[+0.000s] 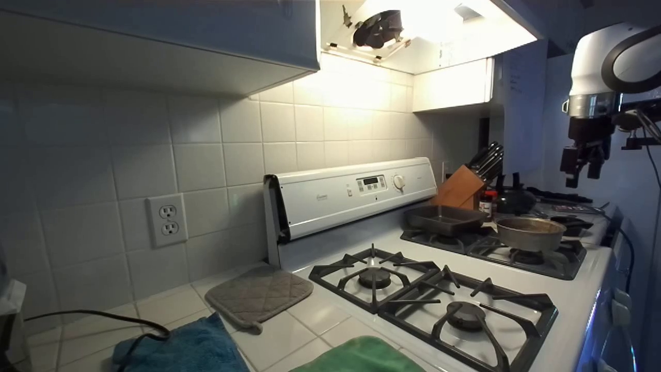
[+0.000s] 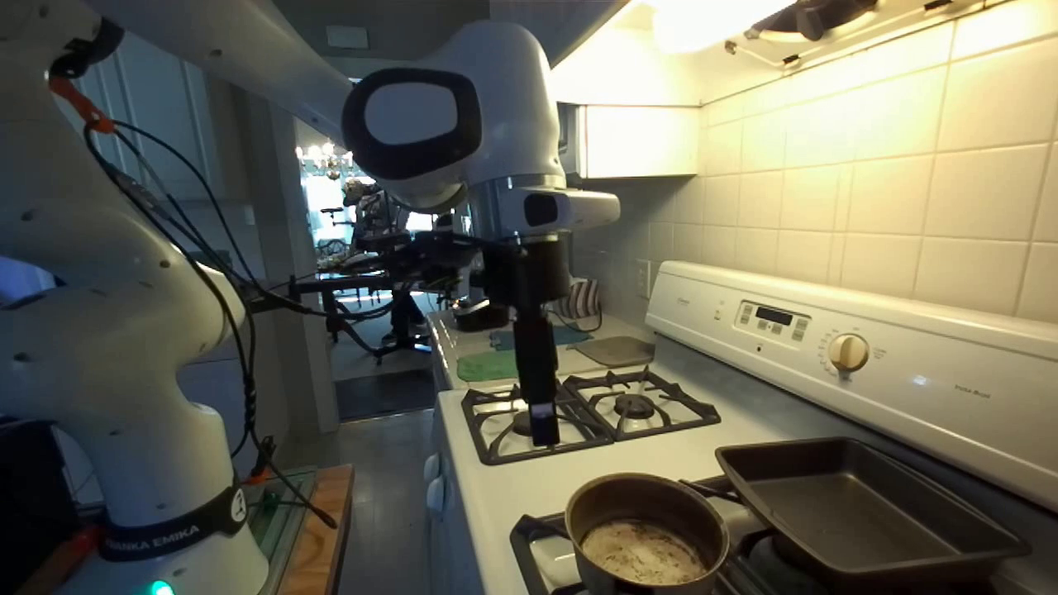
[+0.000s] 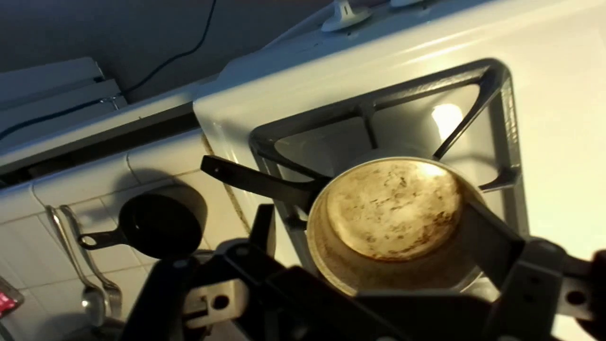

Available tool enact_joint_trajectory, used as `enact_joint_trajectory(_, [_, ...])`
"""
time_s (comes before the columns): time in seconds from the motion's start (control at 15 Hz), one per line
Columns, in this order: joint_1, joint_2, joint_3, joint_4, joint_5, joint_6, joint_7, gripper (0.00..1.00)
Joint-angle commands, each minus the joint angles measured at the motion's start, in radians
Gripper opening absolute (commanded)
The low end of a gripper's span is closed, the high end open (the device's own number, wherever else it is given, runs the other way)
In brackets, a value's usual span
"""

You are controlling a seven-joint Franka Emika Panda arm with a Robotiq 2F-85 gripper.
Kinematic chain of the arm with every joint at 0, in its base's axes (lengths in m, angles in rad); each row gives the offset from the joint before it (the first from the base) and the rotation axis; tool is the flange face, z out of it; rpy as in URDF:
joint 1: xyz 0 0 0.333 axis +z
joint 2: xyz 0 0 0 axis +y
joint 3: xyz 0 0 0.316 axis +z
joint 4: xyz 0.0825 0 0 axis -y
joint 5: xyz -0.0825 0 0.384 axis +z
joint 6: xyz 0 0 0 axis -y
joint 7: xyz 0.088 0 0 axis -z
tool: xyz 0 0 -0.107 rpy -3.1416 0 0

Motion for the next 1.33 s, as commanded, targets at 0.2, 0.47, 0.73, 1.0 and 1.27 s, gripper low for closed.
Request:
enact_joint_trajectory(0.2, [-0.127, 0.17, -0.025, 0.077, -0.033, 0.208, 0.249, 1.0])
enact_joint_trajectory(0.47, [-0.193, 0.275, -0.034, 0.146, -0.07, 0.263, 0.432, 1.0])
enact_joint_trajectory(0.73, [-0.211, 0.373, -0.085, 0.23, -0.123, 0.271, 0.586, 1.0])
enact_joint_trajectory(1.0, [-0.189, 0.461, -0.158, 0.306, -0.113, 0.273, 0.637, 1.0])
enact_joint_trajectory(1.27, [-0.166, 0.556, -0.214, 0.379, -0.046, 0.277, 0.608, 1.0])
